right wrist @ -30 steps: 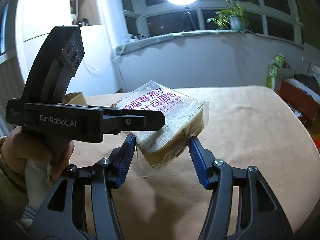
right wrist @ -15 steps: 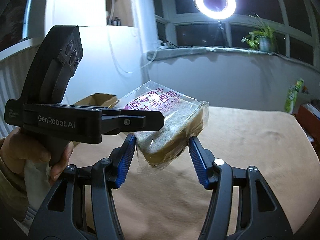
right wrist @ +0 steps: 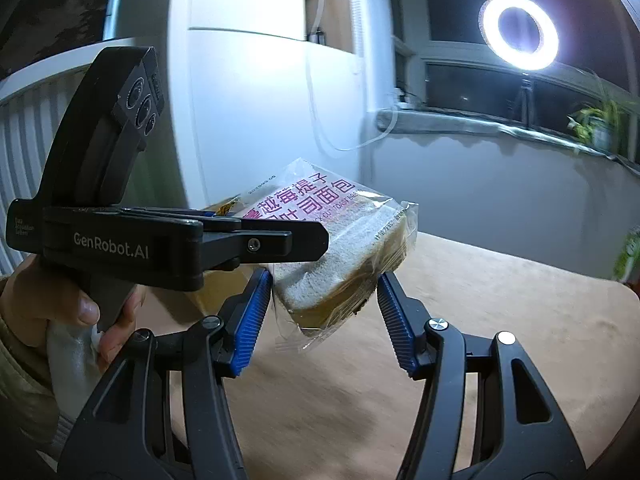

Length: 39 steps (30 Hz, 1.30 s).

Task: Organize snacks
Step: 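Lift the bread with the left tool and carry it over the box, then lower the bread into the box and open the left tool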

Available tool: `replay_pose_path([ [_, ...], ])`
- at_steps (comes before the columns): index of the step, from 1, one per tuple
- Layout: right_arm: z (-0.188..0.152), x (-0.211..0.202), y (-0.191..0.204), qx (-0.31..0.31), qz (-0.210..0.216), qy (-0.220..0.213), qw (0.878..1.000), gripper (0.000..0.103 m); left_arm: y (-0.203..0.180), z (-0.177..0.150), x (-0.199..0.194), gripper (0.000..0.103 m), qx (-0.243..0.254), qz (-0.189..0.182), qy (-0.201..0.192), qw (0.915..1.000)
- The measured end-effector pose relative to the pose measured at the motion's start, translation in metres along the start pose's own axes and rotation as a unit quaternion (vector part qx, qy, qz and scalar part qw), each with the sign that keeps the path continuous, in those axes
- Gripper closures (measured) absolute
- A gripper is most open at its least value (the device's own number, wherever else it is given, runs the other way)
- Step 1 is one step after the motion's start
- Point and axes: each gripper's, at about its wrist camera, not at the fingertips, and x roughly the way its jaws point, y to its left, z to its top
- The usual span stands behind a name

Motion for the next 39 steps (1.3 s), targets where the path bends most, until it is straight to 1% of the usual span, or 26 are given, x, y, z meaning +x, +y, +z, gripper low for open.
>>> replay_pose_path([
  [10, 0.021, 0.045, 0.049, -0.038, 0.056, 0.007, 0.998, 0.045, 0.053, -0.009, -0.042, 0.018, -0.036, 0.052, -0.032, 0.9975],
  [16, 0.030, 0.067, 0.074, -0.051, 0.082, 0.010, 0.995, 0.045, 0.081, -0.012, -0.065, 0.018, -0.052, 0.077, -0.045, 0.9946],
  [22, 0.038, 0.090, 0.091, -0.062, 0.102, 0.016, 0.993, 0.045, 0.103, -0.012, -0.077, 0.018, -0.062, 0.097, -0.051, 0.9921],
  [29, 0.047, 0.133, 0.103, -0.066, 0.119, 0.029, 0.990, 0.044, 0.133, -0.008, -0.079, 0.018, -0.076, 0.121, -0.051, 0.9884],
  [30, 0.047, 0.139, 0.104, -0.068, 0.119, 0.032, 0.990, 0.044, 0.139, -0.008, -0.078, 0.017, -0.079, 0.127, -0.050, 0.9875],
  [31, 0.046, 0.149, 0.104, -0.072, 0.115, 0.042, 0.990, 0.039, 0.143, -0.008, -0.077, 0.016, -0.081, 0.140, -0.047, 0.9858],
  [32, 0.045, 0.156, 0.104, -0.073, 0.107, 0.058, 0.990, 0.037, 0.146, -0.008, -0.076, 0.016, -0.081, 0.158, -0.046, 0.9831],
  [33, 0.042, 0.161, 0.101, -0.070, 0.097, 0.068, 0.990, 0.037, 0.147, -0.008, -0.076, 0.016, -0.081, 0.177, -0.047, 0.9798],
  [34, 0.038, 0.160, 0.095, -0.062, 0.095, 0.065, 0.991, 0.036, 0.147, -0.008, -0.078, 0.016, -0.081, 0.199, -0.052, 0.9752],
  [39, 0.027, 0.145, 0.076, -0.039, 0.082, 0.058, 0.994, 0.033, 0.140, -0.012, -0.092, 0.015, -0.069, 0.224, -0.077, 0.9690],
])
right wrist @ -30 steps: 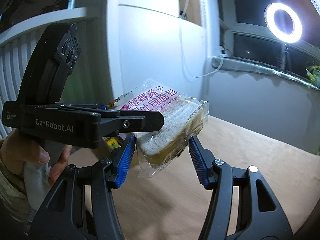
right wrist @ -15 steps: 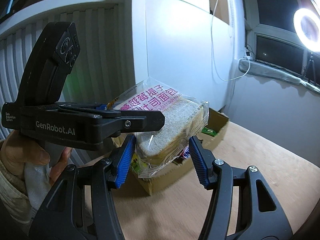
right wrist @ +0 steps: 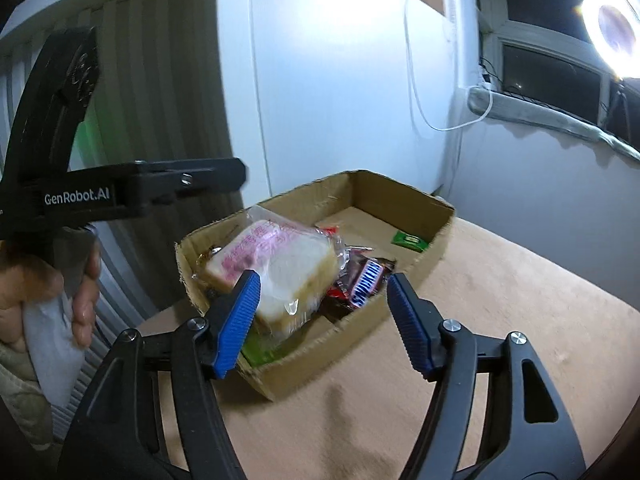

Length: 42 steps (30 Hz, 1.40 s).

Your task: Organize snacks

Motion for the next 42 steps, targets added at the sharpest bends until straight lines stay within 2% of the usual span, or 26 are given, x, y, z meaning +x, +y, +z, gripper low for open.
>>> replay_pose_path([
  [3, -0.004, -0.008, -0.003, 0.003, -0.009, -0.003, 1.000, 0.030, 0.000, 0.000, -0.006, 0.012, 0.007, 0.010, -0.008, 0.9999],
  [5, -0.004, -0.012, -0.004, 0.006, -0.009, -0.006, 1.000, 0.021, -0.001, 0.000, -0.009, 0.011, 0.012, 0.015, -0.014, 0.9997],
  [10, -0.006, -0.022, 0.003, 0.002, -0.007, -0.014, 1.000, 0.019, -0.009, 0.003, -0.019, 0.011, 0.021, 0.027, -0.026, 0.9991],
  [13, -0.007, -0.027, 0.004, 0.000, -0.009, -0.016, 1.000, 0.012, -0.015, 0.004, -0.025, 0.010, 0.028, 0.033, -0.032, 0.9985],
  [18, -0.010, -0.036, 0.005, -0.001, -0.016, -0.020, 1.000, 0.009, -0.022, 0.005, -0.034, 0.003, 0.035, 0.043, -0.045, 0.9975],
  [20, -0.012, -0.039, 0.004, 0.000, -0.020, -0.022, 1.000, 0.003, -0.024, 0.005, -0.037, 0.003, 0.035, 0.044, -0.048, 0.9973],
  [23, -0.015, -0.045, 0.001, 0.005, -0.029, -0.022, 0.999, 0.000, -0.028, 0.005, -0.037, 0.001, 0.037, 0.049, -0.049, 0.9969],
  [26, -0.020, -0.051, -0.006, 0.013, -0.046, -0.022, 0.999, 0.000, -0.034, 0.003, -0.037, 0.001, 0.038, 0.049, -0.045, 0.9970],
  [30, -0.029, -0.064, -0.022, 0.030, -0.090, -0.016, 0.995, 0.000, -0.046, 0.001, -0.032, 0.001, 0.041, 0.050, -0.040, 0.9971],
  [35, -0.042, -0.085, -0.050, 0.058, -0.146, -0.017, 0.987, 0.000, -0.072, -0.005, -0.030, 0.000, 0.060, 0.041, -0.062, 0.9954],
  [42, -0.067, -0.129, -0.090, 0.102, -0.195, -0.027, 0.975, 0.000, -0.113, -0.010, -0.026, 0.000, 0.061, 0.008, -0.059, 0.9964],
])
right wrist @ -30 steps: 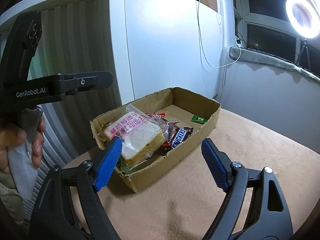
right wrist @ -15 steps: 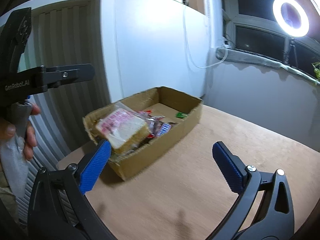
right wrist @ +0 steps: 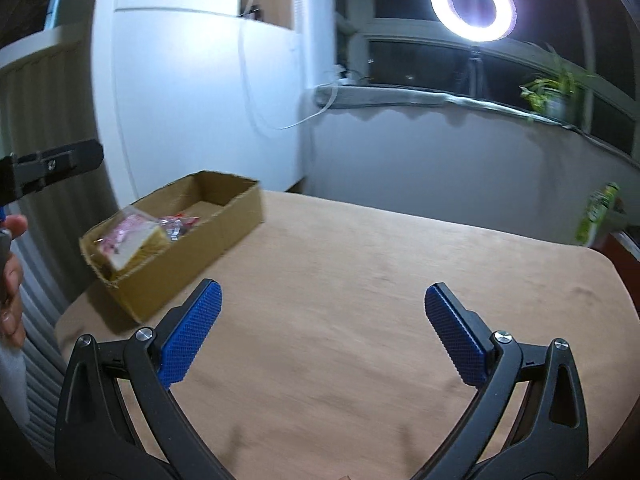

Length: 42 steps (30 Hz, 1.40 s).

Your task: Organize snacks

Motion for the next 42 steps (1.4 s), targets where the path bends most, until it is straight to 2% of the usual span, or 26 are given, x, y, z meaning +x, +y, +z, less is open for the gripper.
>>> replay_pose_path([
  [11, -0.015, -0.049, -0.054, 0.043, -0.048, -0.025, 0.998, 0.000, -0.065, -0.014, 0.000, 0.000, 0.027, -0.046, 0.031, 0.9981],
  [16, -0.021, -0.060, -0.068, 0.055, -0.057, -0.028, 0.996, 0.000, -0.084, -0.023, -0.007, 0.000, 0.042, -0.027, 0.034, 0.9982],
  [19, -0.023, -0.060, -0.072, 0.060, -0.058, -0.026, 0.996, 0.000, -0.089, -0.028, -0.010, 0.000, 0.046, -0.014, 0.029, 0.9984],
  [23, -0.025, -0.058, -0.073, 0.062, -0.056, -0.022, 0.996, 0.000, -0.089, -0.030, -0.007, 0.000, 0.036, -0.027, 0.042, 0.9981],
  [42, -0.022, -0.046, -0.061, 0.045, -0.048, -0.007, 0.998, 0.000, -0.083, -0.035, -0.006, 0.000, 0.037, -0.015, 0.048, 0.9980],
])
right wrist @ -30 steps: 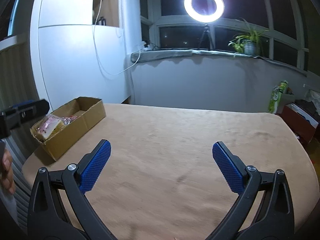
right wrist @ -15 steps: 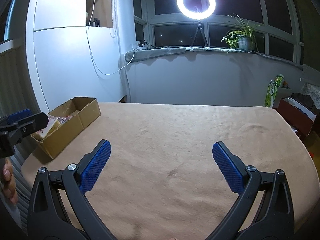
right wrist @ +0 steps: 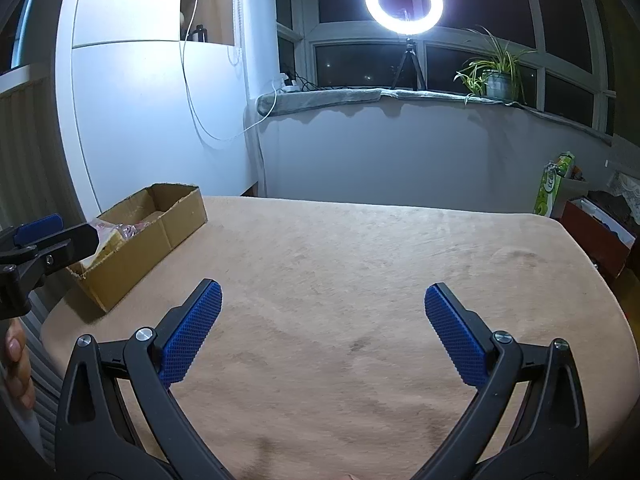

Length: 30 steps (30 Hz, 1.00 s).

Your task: Organize snacks

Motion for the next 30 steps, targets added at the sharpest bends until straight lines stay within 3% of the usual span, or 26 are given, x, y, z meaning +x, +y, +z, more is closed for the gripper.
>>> replay_pose_path([
  [30, -0.0003, -0.0008, 0.0002, 0.002, -0.001, 0.002, 1.000, 0.000, -0.0018, 0.0008, 0.0014, 0.000, 0.010, 0.006, 0.002, 0.9999],
])
